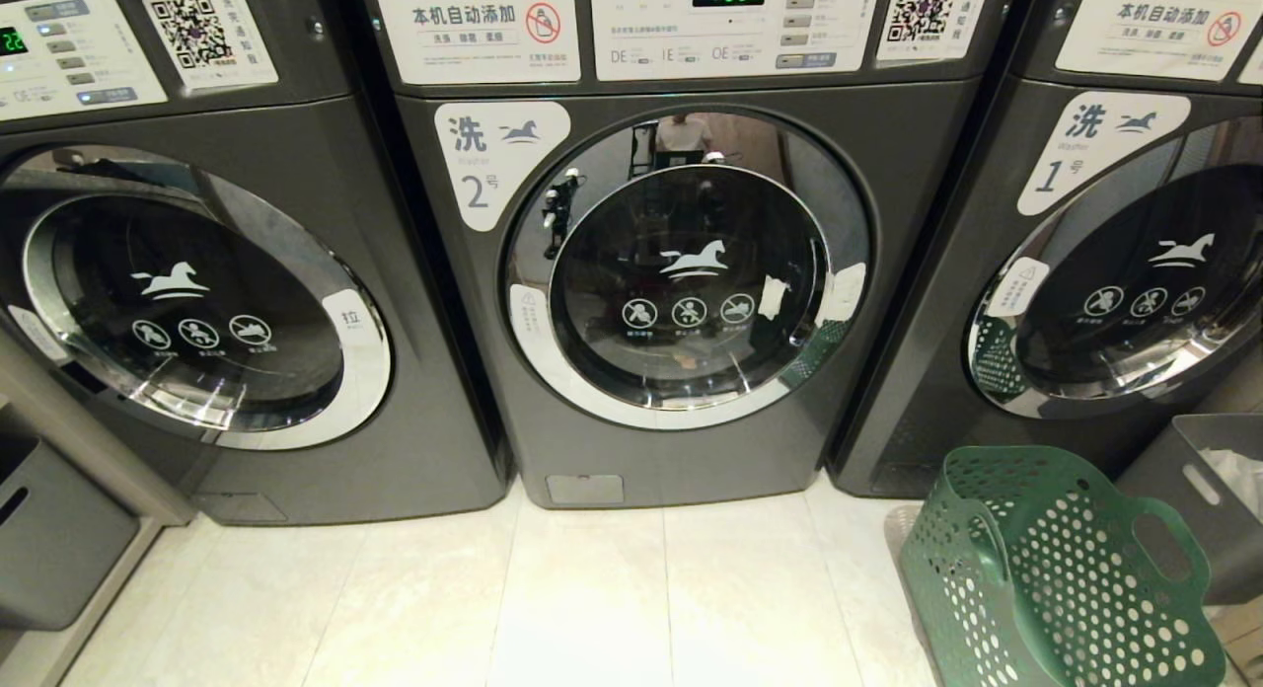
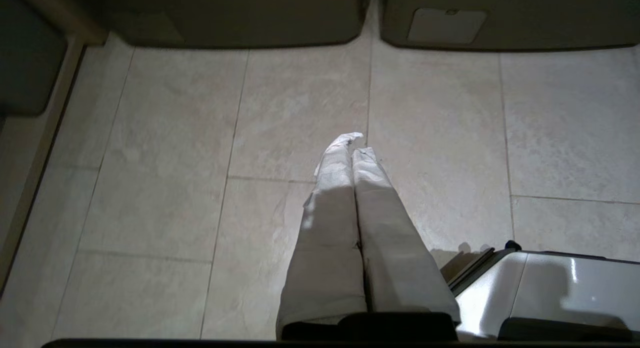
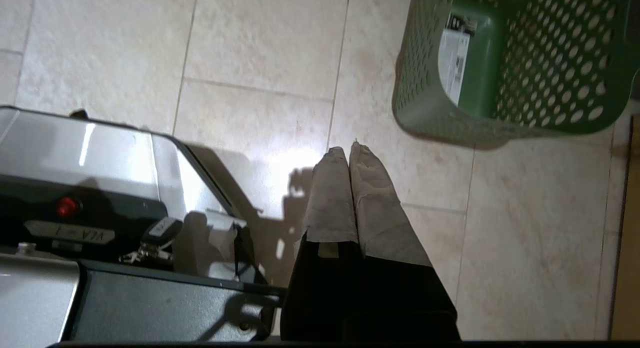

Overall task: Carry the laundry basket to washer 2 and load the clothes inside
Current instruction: Press the washing machine switch

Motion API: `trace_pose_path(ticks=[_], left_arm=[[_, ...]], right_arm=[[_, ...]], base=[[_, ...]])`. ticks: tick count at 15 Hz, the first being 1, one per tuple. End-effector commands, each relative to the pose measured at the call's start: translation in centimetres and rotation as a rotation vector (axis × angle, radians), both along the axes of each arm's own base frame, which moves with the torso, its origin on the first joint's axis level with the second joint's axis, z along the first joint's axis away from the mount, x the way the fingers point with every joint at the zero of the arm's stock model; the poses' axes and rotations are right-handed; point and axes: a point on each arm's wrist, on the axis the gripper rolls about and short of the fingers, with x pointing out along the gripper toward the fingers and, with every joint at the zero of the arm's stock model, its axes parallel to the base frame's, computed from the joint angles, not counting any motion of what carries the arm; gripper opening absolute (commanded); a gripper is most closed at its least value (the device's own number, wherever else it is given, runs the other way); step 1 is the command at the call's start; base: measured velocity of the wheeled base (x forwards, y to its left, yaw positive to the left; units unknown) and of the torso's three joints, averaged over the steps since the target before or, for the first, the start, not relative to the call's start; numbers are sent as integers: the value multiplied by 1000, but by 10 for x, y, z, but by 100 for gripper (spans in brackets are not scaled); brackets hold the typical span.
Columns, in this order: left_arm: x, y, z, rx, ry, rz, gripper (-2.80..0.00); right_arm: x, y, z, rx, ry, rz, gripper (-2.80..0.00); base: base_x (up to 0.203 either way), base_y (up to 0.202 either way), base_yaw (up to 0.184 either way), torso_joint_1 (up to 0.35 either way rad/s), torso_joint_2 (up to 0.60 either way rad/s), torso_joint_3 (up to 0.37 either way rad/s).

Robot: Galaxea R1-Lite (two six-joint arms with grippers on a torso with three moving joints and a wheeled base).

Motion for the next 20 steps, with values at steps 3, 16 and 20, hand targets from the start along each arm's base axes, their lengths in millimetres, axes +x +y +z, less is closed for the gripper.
trace_pose_path(ticks=[3, 16, 20], left_arm=[[-32, -3, -8, 52, -338, -156, -280], [-33, -3, -10, -2, -349, -136, -280], [-32, -2, -10, -1, -351, -111, -280]], right_arm=[[-15, -1, 3, 18, -352, 46, -280], [-41, -1, -4, 21, -505, -49, -280], [-41, 0, -4, 20, -506, -44, -280]], base=[[0, 0, 0, 0, 0, 0], [0, 0, 0, 0, 0, 0], [0, 0, 0, 0, 0, 0]])
